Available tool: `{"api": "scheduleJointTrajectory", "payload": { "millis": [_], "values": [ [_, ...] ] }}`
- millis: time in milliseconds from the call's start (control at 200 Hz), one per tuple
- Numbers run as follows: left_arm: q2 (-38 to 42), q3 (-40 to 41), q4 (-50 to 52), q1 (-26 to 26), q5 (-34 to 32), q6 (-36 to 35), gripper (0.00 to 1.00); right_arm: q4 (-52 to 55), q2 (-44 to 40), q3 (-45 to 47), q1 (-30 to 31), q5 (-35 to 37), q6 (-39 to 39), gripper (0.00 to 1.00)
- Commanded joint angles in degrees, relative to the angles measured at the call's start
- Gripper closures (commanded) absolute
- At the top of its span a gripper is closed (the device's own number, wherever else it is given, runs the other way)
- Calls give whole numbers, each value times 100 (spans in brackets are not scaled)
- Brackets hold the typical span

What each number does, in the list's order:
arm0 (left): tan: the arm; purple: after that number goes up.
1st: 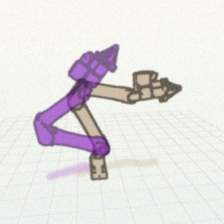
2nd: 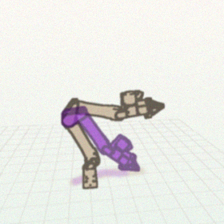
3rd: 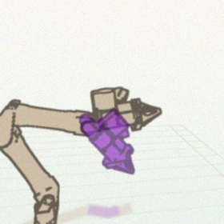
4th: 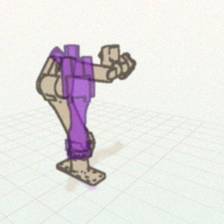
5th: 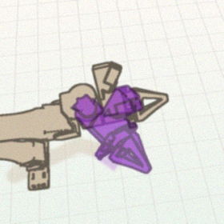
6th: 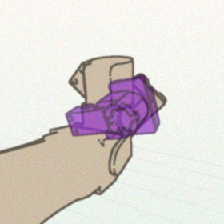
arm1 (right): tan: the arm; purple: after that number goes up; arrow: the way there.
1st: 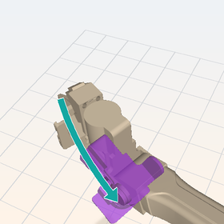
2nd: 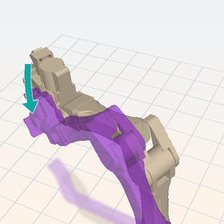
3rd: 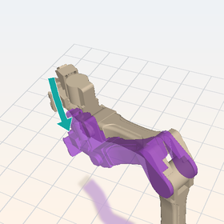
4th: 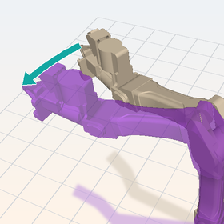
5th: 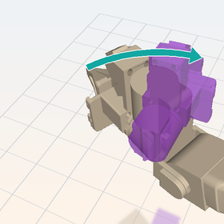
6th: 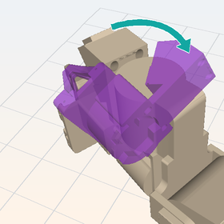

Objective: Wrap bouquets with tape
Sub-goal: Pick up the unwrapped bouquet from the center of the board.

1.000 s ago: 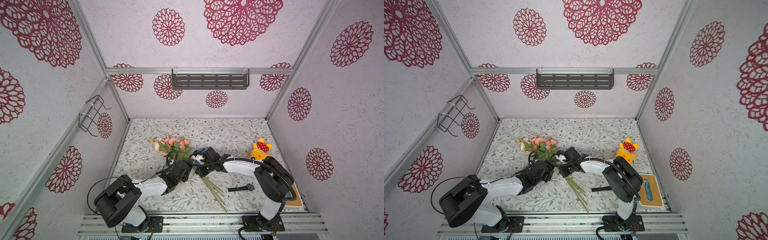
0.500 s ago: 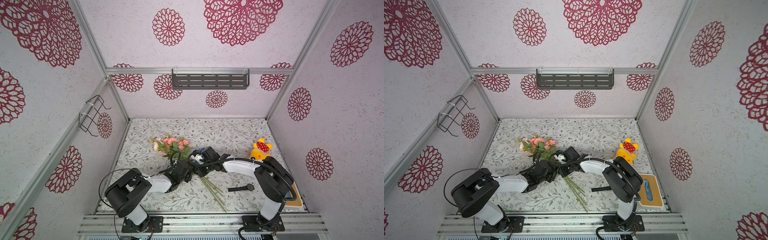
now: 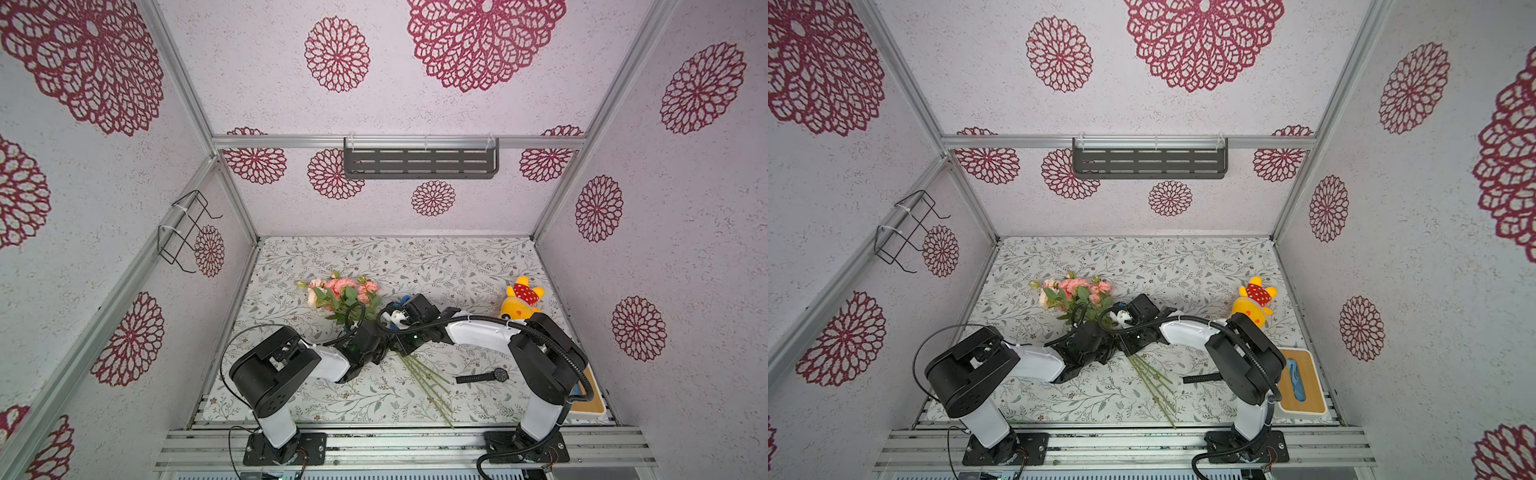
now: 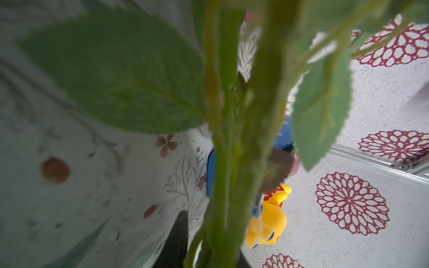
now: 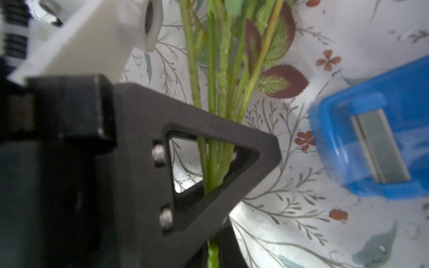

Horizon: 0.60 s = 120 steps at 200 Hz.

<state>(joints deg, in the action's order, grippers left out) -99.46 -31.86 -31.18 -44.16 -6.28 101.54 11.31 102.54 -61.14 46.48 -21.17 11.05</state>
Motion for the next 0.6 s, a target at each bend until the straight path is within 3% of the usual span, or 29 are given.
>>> {"api": "scheduleJointTrajectory", "payload": {
  "millis": [0,175,455,595],
  "values": [
    [4,-110,-356,-79,179,59,87,-289,-135,-205,80,-318,-90,100],
    [67,-75,-290,-70,67,23,100,-249,-163,-171,63,-140,-62,99],
    [319,-215,91,-6,-60,-343,100,-206,-765,472,-250,-106,413,61],
    [377,-246,64,6,-97,-432,100,-409,-1008,1020,-409,-464,707,53]
  ]
}}
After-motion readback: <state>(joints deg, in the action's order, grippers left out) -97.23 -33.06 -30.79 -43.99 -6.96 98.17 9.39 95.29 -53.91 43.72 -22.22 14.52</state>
